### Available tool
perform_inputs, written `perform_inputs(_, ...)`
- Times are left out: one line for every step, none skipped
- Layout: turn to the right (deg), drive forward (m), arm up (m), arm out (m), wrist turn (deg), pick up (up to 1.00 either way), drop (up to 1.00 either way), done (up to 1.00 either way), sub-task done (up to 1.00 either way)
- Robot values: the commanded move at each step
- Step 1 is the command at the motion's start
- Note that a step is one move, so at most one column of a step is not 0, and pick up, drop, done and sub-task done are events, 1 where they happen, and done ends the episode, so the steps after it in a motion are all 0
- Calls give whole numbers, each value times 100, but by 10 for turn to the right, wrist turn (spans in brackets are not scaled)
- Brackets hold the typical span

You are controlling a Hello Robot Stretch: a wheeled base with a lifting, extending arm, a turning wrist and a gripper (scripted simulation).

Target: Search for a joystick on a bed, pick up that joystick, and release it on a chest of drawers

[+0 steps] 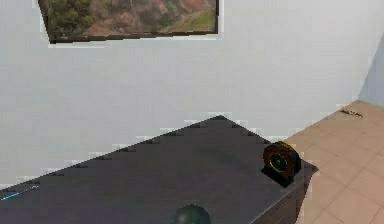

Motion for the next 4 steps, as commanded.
perform_inputs(-450, 0, 0, 0, 0, 0, 0, 0, 0)
perform_inputs(-90, 0, 0, 0, 0, 0, 0, 0, 0)
perform_inputs(450, 0, 0, 0, 0, 0, 0, 0, 0)
perform_inputs(60, 0, 0, 0, 0, 0, 0, 0, 0)
